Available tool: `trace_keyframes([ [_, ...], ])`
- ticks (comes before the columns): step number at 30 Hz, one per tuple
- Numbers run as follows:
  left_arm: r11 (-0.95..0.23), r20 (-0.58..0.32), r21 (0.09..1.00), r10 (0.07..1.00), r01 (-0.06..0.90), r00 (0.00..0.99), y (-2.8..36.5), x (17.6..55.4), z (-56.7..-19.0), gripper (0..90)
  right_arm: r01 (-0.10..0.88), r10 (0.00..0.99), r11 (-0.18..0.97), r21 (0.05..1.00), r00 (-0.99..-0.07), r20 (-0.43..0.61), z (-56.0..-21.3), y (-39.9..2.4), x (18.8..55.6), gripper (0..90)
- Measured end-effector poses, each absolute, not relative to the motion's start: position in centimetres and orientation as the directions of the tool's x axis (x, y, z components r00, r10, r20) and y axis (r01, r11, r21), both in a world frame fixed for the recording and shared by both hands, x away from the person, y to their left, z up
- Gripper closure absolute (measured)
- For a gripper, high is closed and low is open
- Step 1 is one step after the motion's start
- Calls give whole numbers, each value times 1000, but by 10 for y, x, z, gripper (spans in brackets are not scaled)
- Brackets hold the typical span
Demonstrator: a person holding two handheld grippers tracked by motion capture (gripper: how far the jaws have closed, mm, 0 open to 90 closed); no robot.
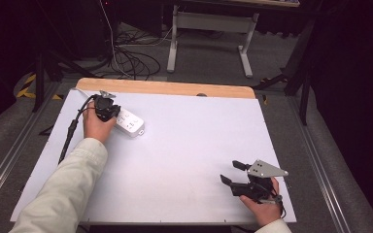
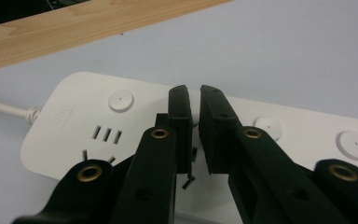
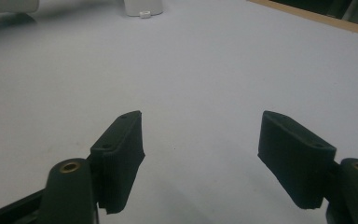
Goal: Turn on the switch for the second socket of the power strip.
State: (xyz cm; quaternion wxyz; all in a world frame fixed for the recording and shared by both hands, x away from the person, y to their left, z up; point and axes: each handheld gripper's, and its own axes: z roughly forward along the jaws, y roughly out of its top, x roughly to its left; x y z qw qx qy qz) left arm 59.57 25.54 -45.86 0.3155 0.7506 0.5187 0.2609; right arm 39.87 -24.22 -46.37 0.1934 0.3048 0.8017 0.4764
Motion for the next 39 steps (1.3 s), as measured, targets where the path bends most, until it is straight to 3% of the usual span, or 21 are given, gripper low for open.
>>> trace_keyframes([
  [20,-228,20,797,935,559,354,253,575,-428,767,303,674,363,881,-738,-24,-463,-241,398,314],
  [30,-219,26,824,936,523,351,254,565,-414,552,303,674,362,882,-739,-23,-463,-241,397,314],
  [39,-215,-9,866,896,451,444,246,540,-391,411,305,676,361,881,-737,-22,-463,-242,398,314],
])
